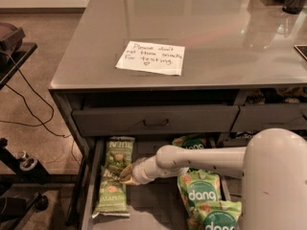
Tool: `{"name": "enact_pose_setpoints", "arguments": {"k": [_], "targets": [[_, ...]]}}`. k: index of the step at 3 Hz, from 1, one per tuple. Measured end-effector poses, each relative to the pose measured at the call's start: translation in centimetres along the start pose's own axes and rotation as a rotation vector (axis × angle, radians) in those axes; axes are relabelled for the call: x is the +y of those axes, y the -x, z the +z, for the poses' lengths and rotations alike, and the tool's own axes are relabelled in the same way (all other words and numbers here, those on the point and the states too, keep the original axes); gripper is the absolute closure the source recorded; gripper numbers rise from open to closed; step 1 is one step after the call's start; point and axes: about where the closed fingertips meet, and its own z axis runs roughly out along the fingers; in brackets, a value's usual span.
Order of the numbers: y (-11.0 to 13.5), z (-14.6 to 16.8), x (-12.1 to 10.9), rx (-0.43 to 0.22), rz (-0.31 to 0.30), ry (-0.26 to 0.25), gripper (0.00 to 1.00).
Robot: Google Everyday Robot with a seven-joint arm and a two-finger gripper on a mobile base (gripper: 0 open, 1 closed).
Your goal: Pick green jalapeno chip bag from middle drawer and place on counter
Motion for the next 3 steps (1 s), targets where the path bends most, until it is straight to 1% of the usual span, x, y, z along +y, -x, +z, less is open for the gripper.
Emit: {"name": "enact_pose_setpoints", "arguments": {"k": [1,2,3], "targets": [[2.5,-3.2,1.5,0.024,-0.037,0.002,1.00],[5.6,-7.3,2.8,0.062,-0.056,0.029,1.00],[9.8,-11.3,3.4,0.081,-0.062,0.025,1.00]]}}
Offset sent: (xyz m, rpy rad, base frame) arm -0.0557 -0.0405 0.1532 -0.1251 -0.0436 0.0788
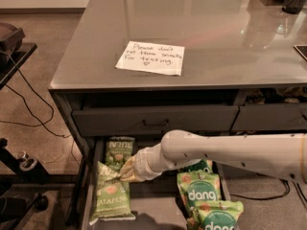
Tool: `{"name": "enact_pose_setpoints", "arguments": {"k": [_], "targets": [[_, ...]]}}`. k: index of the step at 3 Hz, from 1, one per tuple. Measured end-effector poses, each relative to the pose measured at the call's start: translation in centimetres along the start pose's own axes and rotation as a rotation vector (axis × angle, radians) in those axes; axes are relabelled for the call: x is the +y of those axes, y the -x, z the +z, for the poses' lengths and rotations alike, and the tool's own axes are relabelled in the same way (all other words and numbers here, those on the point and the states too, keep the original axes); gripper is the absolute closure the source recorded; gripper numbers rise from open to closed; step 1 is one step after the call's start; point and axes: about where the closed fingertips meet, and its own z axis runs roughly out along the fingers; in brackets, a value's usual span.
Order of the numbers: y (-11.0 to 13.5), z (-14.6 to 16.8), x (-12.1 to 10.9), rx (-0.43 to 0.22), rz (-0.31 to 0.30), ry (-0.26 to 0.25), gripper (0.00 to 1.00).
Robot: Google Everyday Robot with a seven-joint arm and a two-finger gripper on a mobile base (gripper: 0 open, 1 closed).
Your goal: Pick green jalapeno chip bag from middle drawer and place on counter
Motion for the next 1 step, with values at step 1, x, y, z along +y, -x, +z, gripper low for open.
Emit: {"name": "enact_pose_setpoints", "arguments": {"k": [1], "targets": [[5.85,-3.82,-0.11,-0.018,-0.038,-0.044,1.00]]}}
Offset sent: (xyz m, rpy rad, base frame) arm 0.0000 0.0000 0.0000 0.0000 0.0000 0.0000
